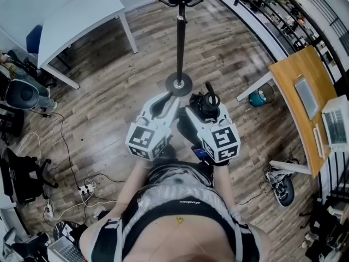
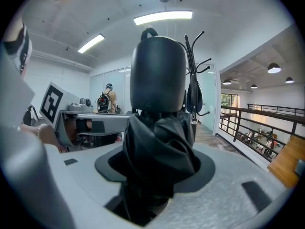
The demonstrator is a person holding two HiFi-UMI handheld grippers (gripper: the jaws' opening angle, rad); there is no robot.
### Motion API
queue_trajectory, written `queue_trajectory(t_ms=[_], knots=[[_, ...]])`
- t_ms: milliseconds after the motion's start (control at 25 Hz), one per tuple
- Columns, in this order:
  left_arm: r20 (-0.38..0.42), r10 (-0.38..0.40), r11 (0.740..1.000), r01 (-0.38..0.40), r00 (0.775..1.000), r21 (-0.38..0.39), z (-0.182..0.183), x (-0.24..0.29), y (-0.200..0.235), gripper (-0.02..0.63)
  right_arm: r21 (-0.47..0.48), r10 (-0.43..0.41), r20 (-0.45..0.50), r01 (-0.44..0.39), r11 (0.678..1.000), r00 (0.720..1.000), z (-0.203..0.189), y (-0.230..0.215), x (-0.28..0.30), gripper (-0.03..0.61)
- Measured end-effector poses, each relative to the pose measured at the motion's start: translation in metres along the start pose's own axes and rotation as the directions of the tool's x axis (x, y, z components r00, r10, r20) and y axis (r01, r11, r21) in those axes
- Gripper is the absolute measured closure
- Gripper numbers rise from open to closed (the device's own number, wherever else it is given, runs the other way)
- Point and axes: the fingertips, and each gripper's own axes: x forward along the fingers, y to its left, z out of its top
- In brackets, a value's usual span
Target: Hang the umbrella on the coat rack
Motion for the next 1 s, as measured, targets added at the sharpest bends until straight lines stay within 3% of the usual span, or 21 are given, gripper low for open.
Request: queue_trajectory(t_ms=[520, 1000], knots=[[-0.014, -0.055, 0.998, 0.055, 0.998, -0.021, 0.006, 0.037, 0.068, 0.537, 0.02, -0.024, -0.047, 0.025, 0.999, 0.999, 0.011, -0.018, 0.071, 0.339], [0.004, -0.096, 0.995, 0.096, 0.995, -0.034, 0.014, 0.037, 0.096, 0.537, 0.013, -0.029, -0.073, 0.03, 0.999, 0.997, 0.012, -0.013, 0.105, 0.339]])
